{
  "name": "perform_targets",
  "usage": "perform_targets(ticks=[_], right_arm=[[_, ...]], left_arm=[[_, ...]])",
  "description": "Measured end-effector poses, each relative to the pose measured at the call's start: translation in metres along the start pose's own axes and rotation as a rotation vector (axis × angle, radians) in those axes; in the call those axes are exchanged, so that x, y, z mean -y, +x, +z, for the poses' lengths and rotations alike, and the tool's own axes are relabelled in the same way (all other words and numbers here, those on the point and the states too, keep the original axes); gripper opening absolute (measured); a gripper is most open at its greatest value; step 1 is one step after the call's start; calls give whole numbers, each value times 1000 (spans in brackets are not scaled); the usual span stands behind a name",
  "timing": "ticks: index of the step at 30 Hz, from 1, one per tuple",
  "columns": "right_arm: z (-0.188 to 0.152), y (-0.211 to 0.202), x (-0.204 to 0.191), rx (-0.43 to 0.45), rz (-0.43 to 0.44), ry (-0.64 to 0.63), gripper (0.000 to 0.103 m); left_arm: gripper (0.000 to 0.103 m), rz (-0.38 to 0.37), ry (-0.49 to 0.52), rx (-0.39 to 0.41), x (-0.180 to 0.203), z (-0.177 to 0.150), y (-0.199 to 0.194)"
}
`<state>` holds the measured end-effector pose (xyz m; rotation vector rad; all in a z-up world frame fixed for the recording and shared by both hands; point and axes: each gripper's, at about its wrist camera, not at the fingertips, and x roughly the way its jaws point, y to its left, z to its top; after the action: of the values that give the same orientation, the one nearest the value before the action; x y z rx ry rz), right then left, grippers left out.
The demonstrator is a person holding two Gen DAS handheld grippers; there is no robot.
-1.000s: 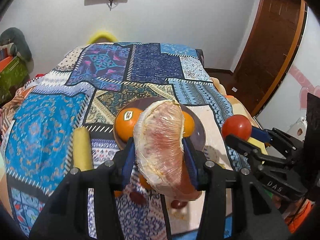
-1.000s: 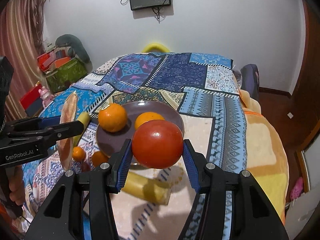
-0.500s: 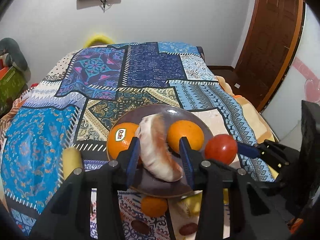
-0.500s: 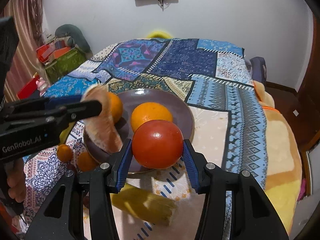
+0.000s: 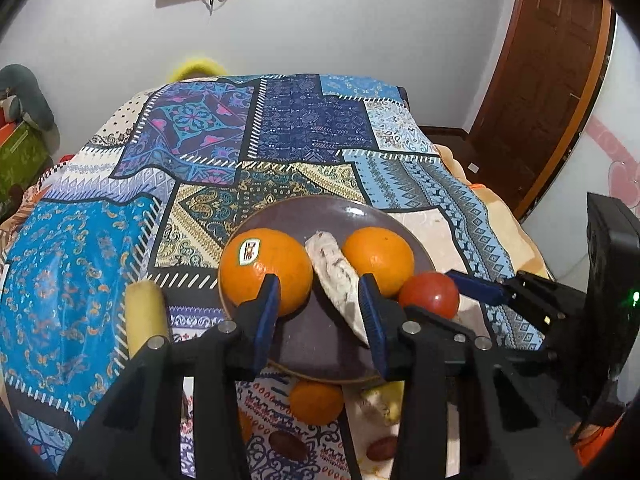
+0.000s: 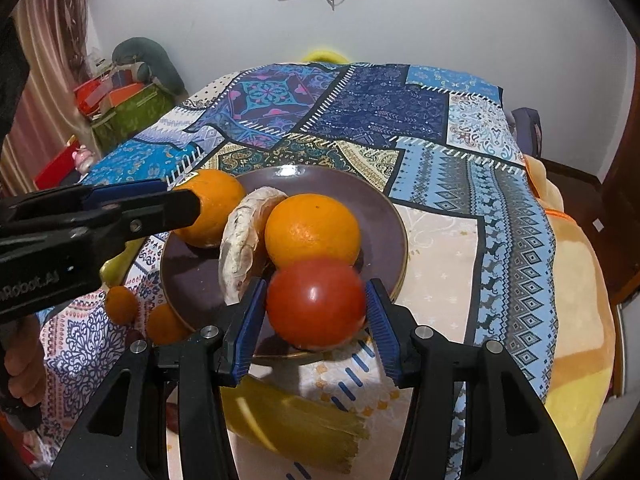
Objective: Organize fruits
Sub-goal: 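Grasp the pale yellow cylinder with the left gripper while the right gripper grasps the yellow squash, then lift the pale yellow cylinder with the left gripper while the right gripper lifts the yellow squash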
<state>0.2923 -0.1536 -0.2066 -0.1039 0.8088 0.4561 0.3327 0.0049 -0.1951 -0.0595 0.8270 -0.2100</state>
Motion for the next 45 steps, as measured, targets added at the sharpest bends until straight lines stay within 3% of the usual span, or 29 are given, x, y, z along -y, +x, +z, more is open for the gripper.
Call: perform_targets(ticks=[10,21,27,32,40,45], right_arm=[[2,-18,-5,13,-27,-24,50],[-14,-52,-10,8,-73,-73,56],[-35,-48,-13,-53,-81,-101,65],[-47,-34,-12,-116,-96,-128,65],[-49,-10,-11,-181,-47,-149,70],[-52,9,-11,-220,-20,-179,73]], left_arm=[[44,21,-33,6,-20,-11,-31],[45,140,-98,-34,-83,-36,-57],[45,151,-145,-116,-108,-59,-38],[45,141,-169,-171,-113,-70,-16],[45,127,-171,-197,-114,-71,8],[39,127,-171,-185,-114,-68,17]])
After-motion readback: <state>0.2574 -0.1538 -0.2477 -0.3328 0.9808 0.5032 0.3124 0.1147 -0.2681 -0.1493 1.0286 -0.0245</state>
